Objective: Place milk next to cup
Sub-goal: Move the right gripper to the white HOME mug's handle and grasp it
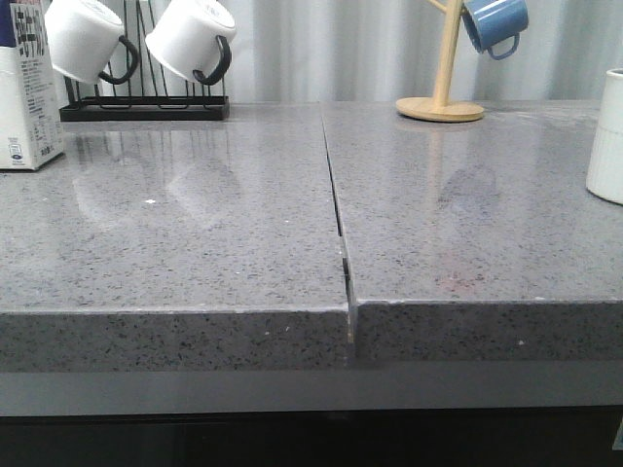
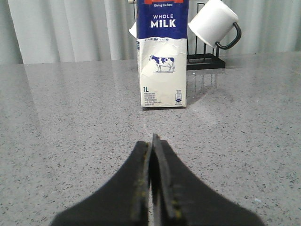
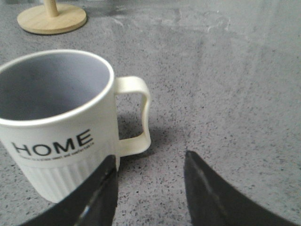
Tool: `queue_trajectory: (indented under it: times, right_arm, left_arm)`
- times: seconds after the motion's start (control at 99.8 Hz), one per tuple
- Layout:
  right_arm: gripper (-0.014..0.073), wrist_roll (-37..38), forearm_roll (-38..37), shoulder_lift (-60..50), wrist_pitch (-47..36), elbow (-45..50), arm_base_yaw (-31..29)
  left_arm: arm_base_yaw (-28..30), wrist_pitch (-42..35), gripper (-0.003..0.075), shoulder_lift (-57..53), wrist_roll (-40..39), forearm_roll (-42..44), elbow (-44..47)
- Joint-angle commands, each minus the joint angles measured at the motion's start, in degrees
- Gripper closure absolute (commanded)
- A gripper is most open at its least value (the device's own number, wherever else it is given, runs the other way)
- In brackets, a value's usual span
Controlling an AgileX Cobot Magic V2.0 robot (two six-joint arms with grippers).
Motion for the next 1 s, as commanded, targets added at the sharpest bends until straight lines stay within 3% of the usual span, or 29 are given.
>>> queue_trajectory:
  times: [0.0, 0.341, 0.912, 0.992]
  right_arm:
    - [0.0242, -0.60, 0.87, 2.98, -8.55, -1.87, -1.09]
    - [0.0242, -0.60, 2.70, 12.54, -19.82, -2.41, -1.74]
    - [0.0244, 1.81, -1.43, 22.47, -20.01, -10.49, -1.69]
    - [0.0293, 1.81, -1.43, 24.00, -20.01, -11.73, -1.69]
  left_arm:
    - [0.18, -4.38, 0.0741, -1.84, -0.50, -0.03, 2.39]
    - [0.18, -4.38, 0.0741, -1.84, -0.50, -0.03, 2.39]
    - [0.18, -4.38, 0.0741, -1.84, -0.50, -0.03, 2.39]
    - [0.18, -4.38, 0.0741, -1.84, -0.50, -0.03, 2.39]
